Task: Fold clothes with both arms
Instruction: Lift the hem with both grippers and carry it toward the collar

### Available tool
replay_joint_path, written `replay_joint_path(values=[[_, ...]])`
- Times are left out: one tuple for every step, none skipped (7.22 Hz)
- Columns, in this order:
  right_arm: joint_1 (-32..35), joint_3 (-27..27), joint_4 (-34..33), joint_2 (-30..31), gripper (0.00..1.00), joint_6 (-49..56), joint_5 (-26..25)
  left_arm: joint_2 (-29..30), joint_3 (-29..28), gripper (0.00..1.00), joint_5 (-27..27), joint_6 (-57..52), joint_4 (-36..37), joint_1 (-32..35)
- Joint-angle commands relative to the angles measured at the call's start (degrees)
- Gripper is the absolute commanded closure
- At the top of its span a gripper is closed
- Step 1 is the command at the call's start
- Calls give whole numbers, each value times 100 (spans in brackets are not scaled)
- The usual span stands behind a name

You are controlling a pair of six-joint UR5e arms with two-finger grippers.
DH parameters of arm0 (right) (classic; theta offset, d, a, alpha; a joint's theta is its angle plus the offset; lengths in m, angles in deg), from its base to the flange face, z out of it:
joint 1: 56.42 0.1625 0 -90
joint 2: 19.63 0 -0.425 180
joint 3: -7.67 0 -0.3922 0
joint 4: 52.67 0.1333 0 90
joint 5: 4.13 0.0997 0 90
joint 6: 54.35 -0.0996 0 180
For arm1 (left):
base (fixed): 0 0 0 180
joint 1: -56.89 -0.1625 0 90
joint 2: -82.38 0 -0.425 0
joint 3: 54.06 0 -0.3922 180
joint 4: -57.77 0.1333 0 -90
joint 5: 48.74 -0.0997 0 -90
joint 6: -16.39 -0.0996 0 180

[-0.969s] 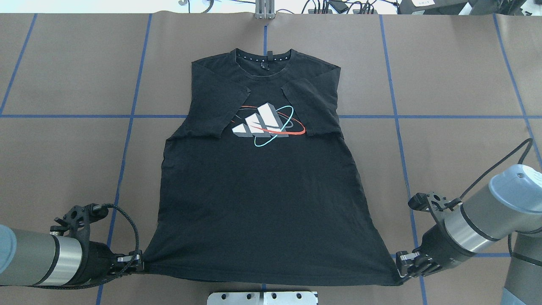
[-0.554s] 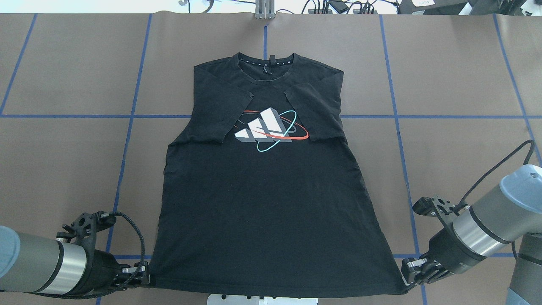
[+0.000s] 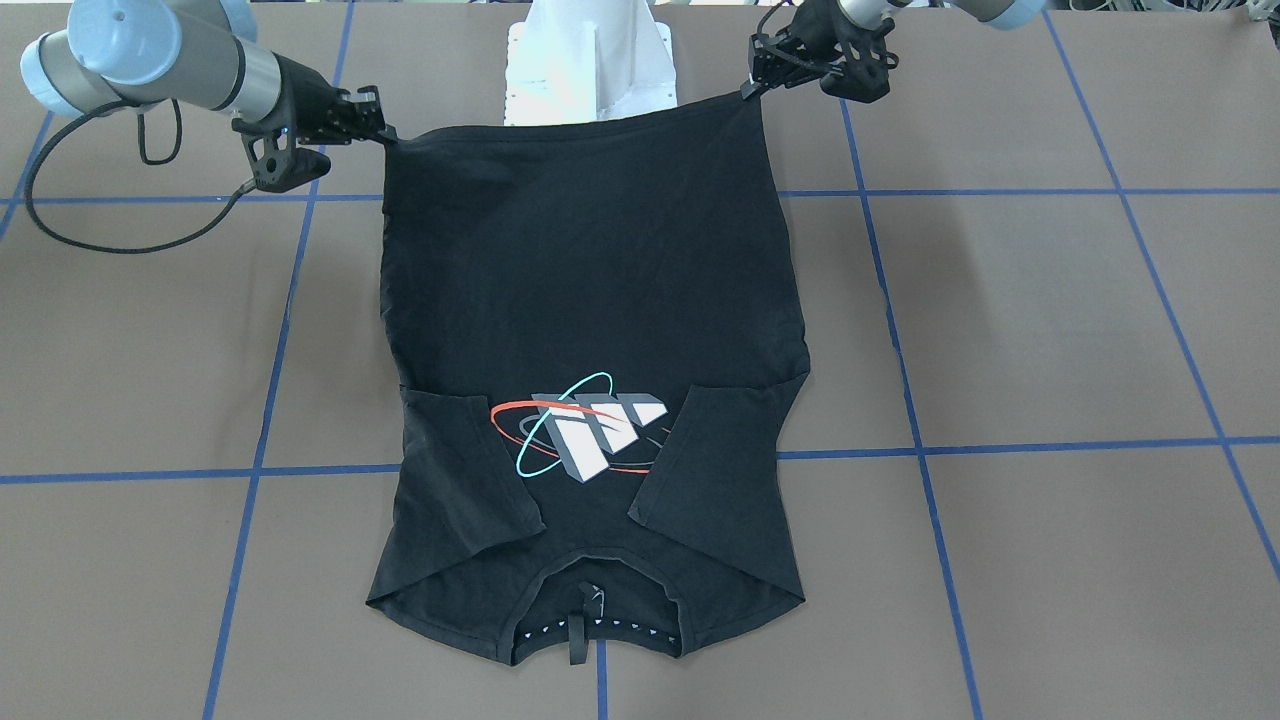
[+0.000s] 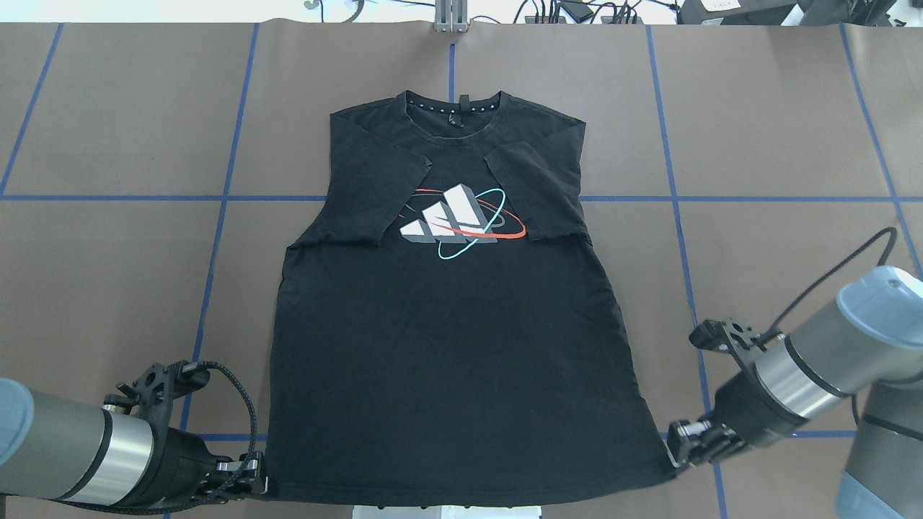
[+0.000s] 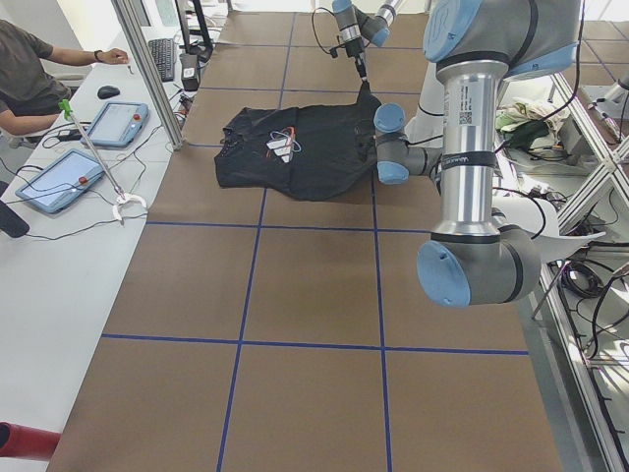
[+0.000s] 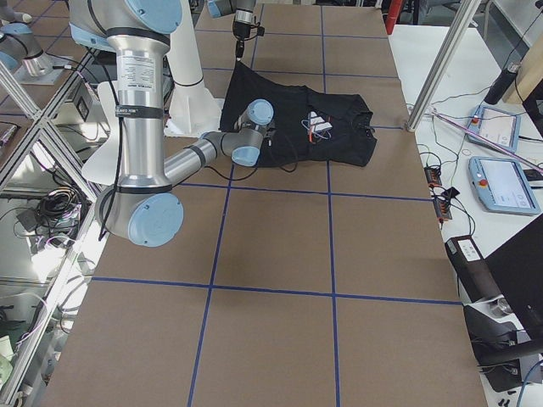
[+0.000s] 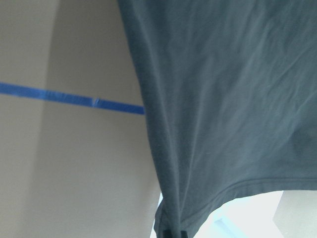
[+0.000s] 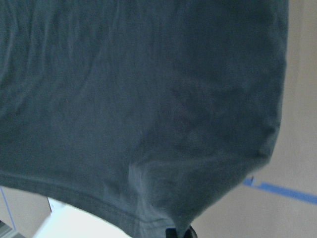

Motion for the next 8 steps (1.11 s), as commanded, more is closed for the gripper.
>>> replay_joint_path(values=[[969, -468, -9, -603, 100, 16, 194, 342, -275, 100, 165, -46, 16, 659], [1208, -696, -17, -867, 100, 7, 213, 709, -573, 100, 350, -46, 25, 1089], [1472, -1098, -17, -1209, 100, -2, 222, 992, -942, 100, 578, -141, 25, 1685], [1640, -1590, -17, -1517, 100, 7, 222, 1047, -1267, 100, 911, -838, 34, 2230], [1807, -1925, -17, -1720, 100, 7, 222, 1047, -1601, 100, 1149, -1437, 34, 2723], [2043, -2259, -17, -1913, 100, 16, 222, 1082, -1874, 100, 1247, -1721, 16, 3023], [2255, -2619, -17, -2141, 100, 33, 222, 1474, -2225, 100, 1257, -1785, 25, 3218], [2387, -2919, -17, -2344, 100, 68, 213, 2000, -2716, 100, 1248, -1777, 16, 3220]])
